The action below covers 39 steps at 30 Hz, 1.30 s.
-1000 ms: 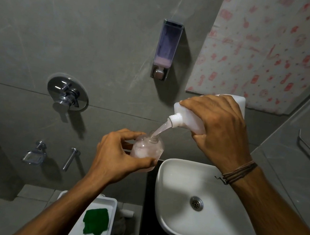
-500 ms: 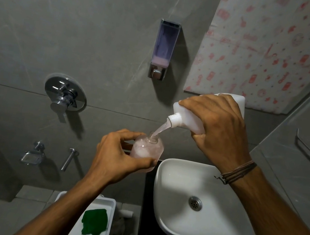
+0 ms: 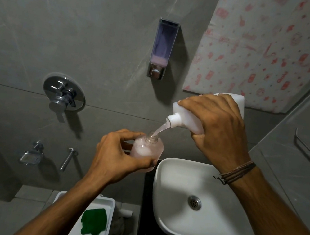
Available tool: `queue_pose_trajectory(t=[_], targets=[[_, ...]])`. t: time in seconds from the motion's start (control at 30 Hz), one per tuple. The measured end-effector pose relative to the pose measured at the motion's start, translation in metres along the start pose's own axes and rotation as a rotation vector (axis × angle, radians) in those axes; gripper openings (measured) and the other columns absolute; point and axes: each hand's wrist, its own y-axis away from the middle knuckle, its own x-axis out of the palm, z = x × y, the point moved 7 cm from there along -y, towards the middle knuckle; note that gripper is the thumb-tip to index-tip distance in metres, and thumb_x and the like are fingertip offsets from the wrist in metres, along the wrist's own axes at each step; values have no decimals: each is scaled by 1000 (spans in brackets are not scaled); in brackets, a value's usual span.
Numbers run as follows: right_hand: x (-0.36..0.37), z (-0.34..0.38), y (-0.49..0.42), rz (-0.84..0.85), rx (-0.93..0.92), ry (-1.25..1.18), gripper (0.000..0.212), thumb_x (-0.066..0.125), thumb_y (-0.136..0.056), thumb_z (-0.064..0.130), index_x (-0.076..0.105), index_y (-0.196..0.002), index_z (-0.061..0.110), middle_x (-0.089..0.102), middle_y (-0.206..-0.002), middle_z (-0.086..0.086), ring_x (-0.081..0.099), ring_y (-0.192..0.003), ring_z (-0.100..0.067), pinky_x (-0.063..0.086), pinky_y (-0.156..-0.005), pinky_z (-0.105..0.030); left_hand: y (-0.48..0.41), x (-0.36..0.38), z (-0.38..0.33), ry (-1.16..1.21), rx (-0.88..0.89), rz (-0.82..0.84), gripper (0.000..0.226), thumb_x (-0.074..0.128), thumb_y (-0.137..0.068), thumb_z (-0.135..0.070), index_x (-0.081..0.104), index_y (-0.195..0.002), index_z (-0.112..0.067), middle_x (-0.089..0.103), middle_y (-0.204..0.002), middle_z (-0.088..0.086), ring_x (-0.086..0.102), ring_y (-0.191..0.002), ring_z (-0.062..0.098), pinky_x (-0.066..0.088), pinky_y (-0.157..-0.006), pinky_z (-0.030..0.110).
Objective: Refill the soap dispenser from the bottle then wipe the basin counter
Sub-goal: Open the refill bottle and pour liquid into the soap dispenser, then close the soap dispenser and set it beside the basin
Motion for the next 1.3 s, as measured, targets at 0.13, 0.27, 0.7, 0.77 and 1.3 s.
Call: queue_pose_trajectory(t=[0.13, 0.27, 0.7, 0.77, 1.3], targets=[[-1, 2, 1, -20, -8, -12, 55, 87, -68, 10, 73, -121, 16, 76, -115, -5, 69, -107, -31, 45, -101, -47, 0, 1, 1, 0, 9, 5, 74, 89, -43, -61, 82, -112, -36, 78, -103, -20, 73, -88, 1, 66, -74, 31], [1, 2, 2, -15, -8, -23, 55, 87, -69, 11, 73, -121, 16, 76, -116, -5, 69, -107, -31, 46, -102, -49, 0, 2, 1, 11, 21, 1, 71, 89, -43, -61, 81, -110, -39, 78, -102, -20, 73, -86, 0, 65, -72, 28], [38, -4, 79, 20, 619, -608, 77, 93, -53, 36, 65, -124, 32, 69, -119, 16, 65, -102, -4, 53, -83, -15, 23, 16, 13, 106, 104, 21, 58, 94, -47, -54, 77, -102, -49, 78, -101, -19, 76, -91, 1, 63, -76, 22], [55, -7, 121, -42, 807, -761, 79, 99, -49, 30, 67, -122, 29, 71, -120, 12, 67, -107, -9, 56, -87, -23, 36, 24, 24, 143, 114, 42, 60, 96, -50, -51, 79, -107, -41, 78, -104, -14, 77, -94, 5, 63, -80, 24], [89, -32, 514, -450, 1874, -537, 63, 91, -63, -11, 72, -113, 21, 76, -114, -5, 73, -103, -24, 60, -71, -15, 138, 129, 81, 92, 84, 339, 72, 111, -36, -25, 82, -103, -25, 82, -105, -4, 76, -101, 17, 59, -89, 33]])
